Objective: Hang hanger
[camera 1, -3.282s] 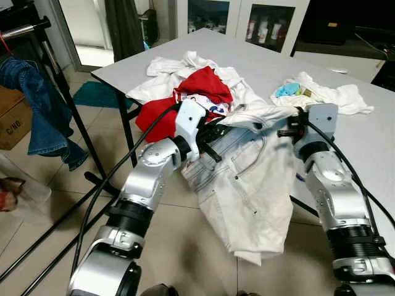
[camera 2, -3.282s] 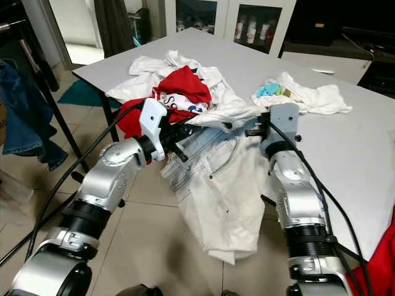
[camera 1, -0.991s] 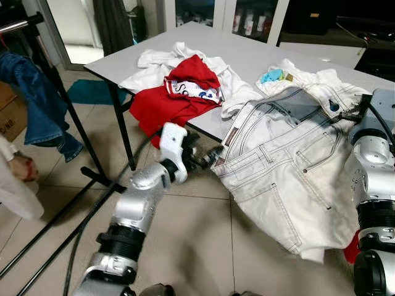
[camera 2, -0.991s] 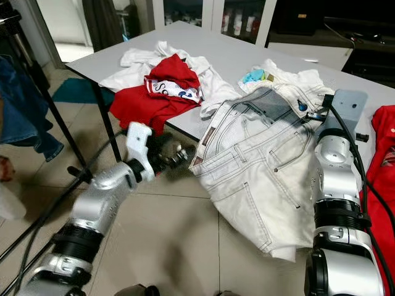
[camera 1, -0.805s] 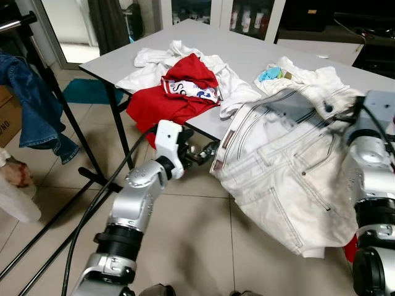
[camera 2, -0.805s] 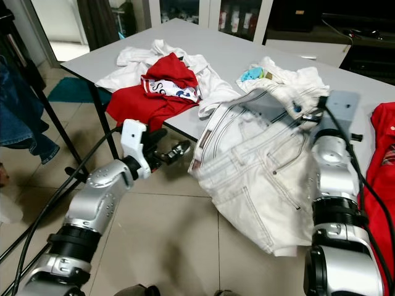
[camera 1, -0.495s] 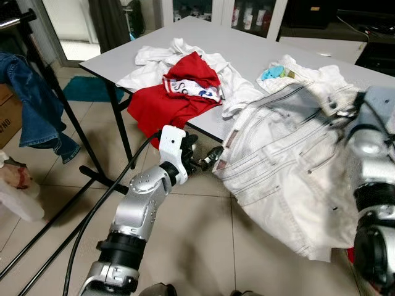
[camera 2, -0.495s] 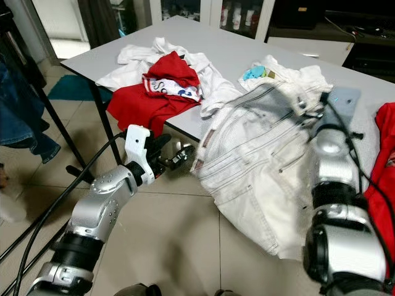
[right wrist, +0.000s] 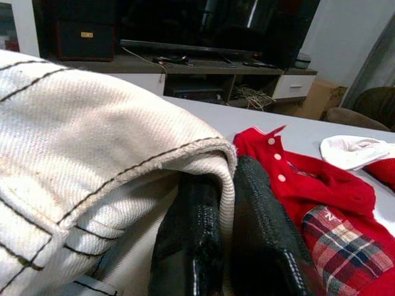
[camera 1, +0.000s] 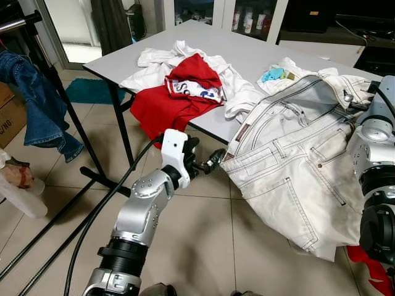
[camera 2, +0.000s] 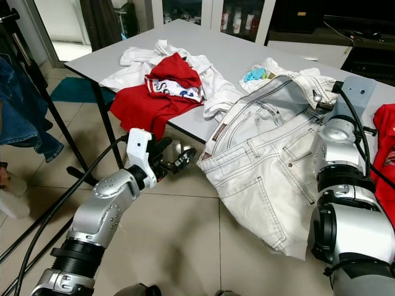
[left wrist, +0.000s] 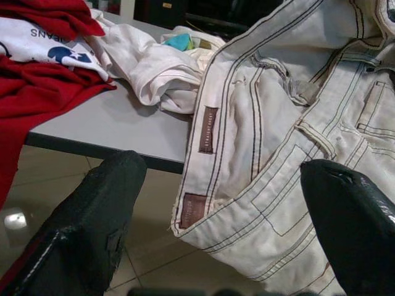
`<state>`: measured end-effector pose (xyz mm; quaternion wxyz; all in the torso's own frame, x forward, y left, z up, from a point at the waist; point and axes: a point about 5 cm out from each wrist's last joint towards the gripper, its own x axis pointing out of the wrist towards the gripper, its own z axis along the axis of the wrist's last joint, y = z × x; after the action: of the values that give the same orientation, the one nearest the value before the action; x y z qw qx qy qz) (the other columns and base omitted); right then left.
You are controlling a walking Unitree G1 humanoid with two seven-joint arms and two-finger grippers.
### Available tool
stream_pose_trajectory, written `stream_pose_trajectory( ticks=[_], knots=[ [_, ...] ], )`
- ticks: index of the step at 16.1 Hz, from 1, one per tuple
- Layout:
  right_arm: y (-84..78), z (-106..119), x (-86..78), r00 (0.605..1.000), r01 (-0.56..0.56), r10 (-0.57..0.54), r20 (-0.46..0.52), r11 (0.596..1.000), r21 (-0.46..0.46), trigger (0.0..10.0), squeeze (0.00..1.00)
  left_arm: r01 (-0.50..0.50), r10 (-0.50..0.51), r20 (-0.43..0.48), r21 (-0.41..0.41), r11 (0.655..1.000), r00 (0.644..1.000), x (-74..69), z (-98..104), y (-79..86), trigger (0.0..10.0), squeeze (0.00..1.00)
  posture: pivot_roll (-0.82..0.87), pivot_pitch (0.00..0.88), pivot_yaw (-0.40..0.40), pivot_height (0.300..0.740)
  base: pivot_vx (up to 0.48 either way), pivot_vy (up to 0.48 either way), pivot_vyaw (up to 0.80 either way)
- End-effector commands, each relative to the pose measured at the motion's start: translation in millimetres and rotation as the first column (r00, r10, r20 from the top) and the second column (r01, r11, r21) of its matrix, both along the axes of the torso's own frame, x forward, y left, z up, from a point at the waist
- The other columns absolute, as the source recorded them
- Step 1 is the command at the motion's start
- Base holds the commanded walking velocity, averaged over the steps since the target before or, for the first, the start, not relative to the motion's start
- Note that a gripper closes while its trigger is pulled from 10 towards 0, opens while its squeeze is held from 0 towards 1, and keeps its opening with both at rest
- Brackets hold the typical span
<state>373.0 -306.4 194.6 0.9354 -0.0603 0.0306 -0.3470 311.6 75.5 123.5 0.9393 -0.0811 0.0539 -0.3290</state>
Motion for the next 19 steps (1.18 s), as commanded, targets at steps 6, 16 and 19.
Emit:
stream_pose_trajectory(
  ticks=[6, 16, 19],
  knots=[
    [-9.3, 27.9, -0.1, 0.993, 0.038, -0.034, 0.109, 0.999, -0.033, 10.0, 0.0, 0.007, -0.007, 0.002, -0.002, 1.0, 1.0, -0.4, 2.0, -0.8, 10.0, 0.0, -0.05, 0.0, -0.033, 0.74, 0.0, 0.0, 0.0],
    [-9.3, 27.9, -0.1, 0.993, 0.038, -0.034, 0.109, 0.999, -0.033, 10.0, 0.0, 0.007, -0.007, 0.002, -0.002, 1.0, 1.0, -0.4, 2.0, -0.8, 10.0, 0.0, -0.05, 0.0, -0.033, 0.74, 0.0, 0.0, 0.0],
    [-9.3, 27.9, -0.1, 0.993, 0.038, -0.034, 0.109, 0.999, -0.033, 10.0, 0.0, 0.007, -0.007, 0.002, -0.002, 1.0, 1.0, -0.4, 2.0, -0.8, 10.0, 0.0, -0.05, 0.0, -0.033, 0.74, 0.0, 0.0, 0.0]
  ],
)
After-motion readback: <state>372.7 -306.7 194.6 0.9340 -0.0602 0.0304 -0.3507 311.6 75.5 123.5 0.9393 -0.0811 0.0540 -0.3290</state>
